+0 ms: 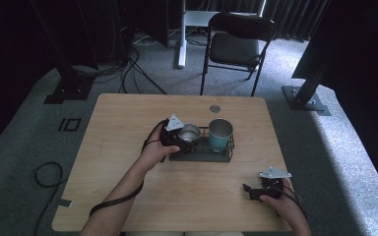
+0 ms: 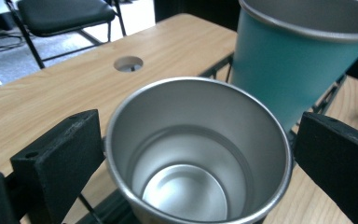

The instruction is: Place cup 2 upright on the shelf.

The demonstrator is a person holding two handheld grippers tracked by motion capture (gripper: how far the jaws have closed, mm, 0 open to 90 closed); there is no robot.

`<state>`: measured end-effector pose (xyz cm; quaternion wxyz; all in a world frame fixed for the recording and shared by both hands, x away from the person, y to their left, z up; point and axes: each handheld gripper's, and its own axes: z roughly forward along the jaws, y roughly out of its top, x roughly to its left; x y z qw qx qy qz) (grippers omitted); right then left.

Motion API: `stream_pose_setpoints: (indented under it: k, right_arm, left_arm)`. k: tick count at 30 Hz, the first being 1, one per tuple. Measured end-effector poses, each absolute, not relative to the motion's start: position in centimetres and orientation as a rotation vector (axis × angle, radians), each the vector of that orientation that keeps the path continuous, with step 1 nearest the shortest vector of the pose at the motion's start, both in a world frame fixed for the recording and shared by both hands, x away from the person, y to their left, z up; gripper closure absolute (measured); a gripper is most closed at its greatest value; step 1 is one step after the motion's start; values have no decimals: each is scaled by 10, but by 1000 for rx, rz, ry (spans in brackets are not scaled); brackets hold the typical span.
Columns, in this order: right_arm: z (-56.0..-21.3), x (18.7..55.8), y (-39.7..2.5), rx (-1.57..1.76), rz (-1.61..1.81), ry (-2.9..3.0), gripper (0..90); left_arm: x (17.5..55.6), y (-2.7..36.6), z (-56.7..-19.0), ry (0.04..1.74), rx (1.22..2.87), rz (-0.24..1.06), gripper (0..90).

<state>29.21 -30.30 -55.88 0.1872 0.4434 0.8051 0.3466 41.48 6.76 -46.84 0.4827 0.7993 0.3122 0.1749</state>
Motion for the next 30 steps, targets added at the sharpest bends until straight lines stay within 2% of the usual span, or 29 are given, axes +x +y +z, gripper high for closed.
stream_pose_setpoints:
  k: [16,30]
  right_arm:
    - [-559,292,-303,1248,976,2266,118]
    - [-559,292,-303,1248,975,2266,119]
  left_arm:
    - [406,95,-463,769,1898,416,23]
    - [396,126,-461,805,1882,468,23]
